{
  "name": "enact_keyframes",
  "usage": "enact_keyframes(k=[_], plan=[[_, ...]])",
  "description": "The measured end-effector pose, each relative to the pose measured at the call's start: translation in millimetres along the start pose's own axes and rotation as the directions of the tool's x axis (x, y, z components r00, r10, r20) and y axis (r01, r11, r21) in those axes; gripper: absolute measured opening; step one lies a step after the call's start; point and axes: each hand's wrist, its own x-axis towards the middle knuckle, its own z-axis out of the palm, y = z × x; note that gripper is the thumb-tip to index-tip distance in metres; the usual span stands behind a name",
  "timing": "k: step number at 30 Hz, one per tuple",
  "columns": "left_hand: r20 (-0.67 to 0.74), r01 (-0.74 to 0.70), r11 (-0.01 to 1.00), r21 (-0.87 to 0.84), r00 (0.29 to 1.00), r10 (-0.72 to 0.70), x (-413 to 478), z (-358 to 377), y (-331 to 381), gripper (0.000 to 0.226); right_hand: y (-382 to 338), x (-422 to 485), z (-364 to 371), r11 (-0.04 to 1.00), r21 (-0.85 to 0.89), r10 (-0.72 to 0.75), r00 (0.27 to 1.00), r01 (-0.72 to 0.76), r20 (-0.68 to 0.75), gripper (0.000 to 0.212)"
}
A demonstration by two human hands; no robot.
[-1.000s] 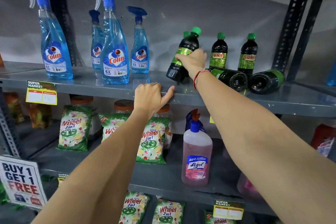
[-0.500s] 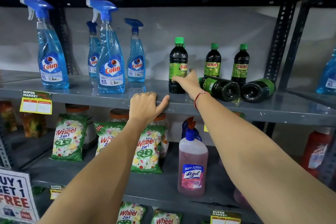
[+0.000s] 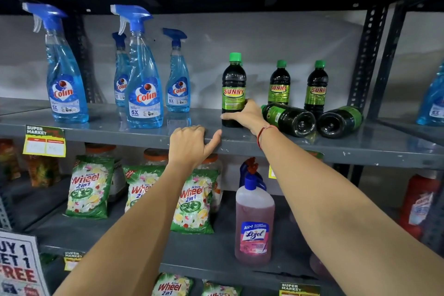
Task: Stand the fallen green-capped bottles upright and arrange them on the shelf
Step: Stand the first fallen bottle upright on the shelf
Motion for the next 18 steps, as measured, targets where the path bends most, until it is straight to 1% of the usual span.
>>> enact_keyframes(k=[3, 5, 6, 7, 9, 11, 13, 18], plan=[[-0.003, -0.017, 1.0, -0.005, 1.0, 0.017, -0.2, -1.0, -0.4, 0.076, -0.5, -4.7, 1.8, 0.991, -0.13, -0.026, 0.996, 0.015, -0.081, 0.09], [-0.007, -0.048, 0.999, -0.016, 0.999, 0.047, 1.0, -2.0, -2.0, 0.079, -1.5, -5.5, 2.5, 0.992, -0.127, -0.021, 0.998, 0.013, -0.066, 0.095], [-0.008, -0.076, 0.997, -0.022, 0.997, 0.075, 2.2, -2.3, -1.8, 0.08, -1.3, -4.5, 2.6, 0.995, -0.099, -0.012, 0.999, 0.007, -0.048, 0.095], [-0.006, -0.11, 0.993, -0.028, 0.994, 0.11, 3.7, -2.3, -0.8, 0.083, -1.4, -4.2, 1.9, 0.998, -0.064, -0.001, 1.0, -0.001, -0.031, 0.093], [0.001, -0.162, 0.986, -0.04, 0.987, 0.162, 5.9, -1.8, 2.7, 0.092, -0.8, -3.5, 0.6, 1.0, -0.003, 0.023, 1.0, -0.023, -0.002, 0.08], [-0.009, -0.162, 0.986, -0.049, 0.987, 0.161, 5.8, -1.1, 6.0, 0.101, -0.2, -3.5, 0.1, 0.999, 0.03, 0.026, 1.0, -0.027, 0.011, 0.07], [-0.014, -0.149, 0.987, -0.057, 0.989, 0.148, 4.4, -1.4, 7.2, 0.102, -0.2, -4.8, 0.0, 0.999, 0.042, 0.031, 0.999, -0.032, 0.011, 0.069], [-0.014, -0.166, 0.984, -0.066, 0.986, 0.166, 4.0, -3.9, 6.3, 0.103, -1.5, -9.5, -1.5, 0.999, 0.035, 0.039, 0.999, -0.039, 0.009, 0.073]])
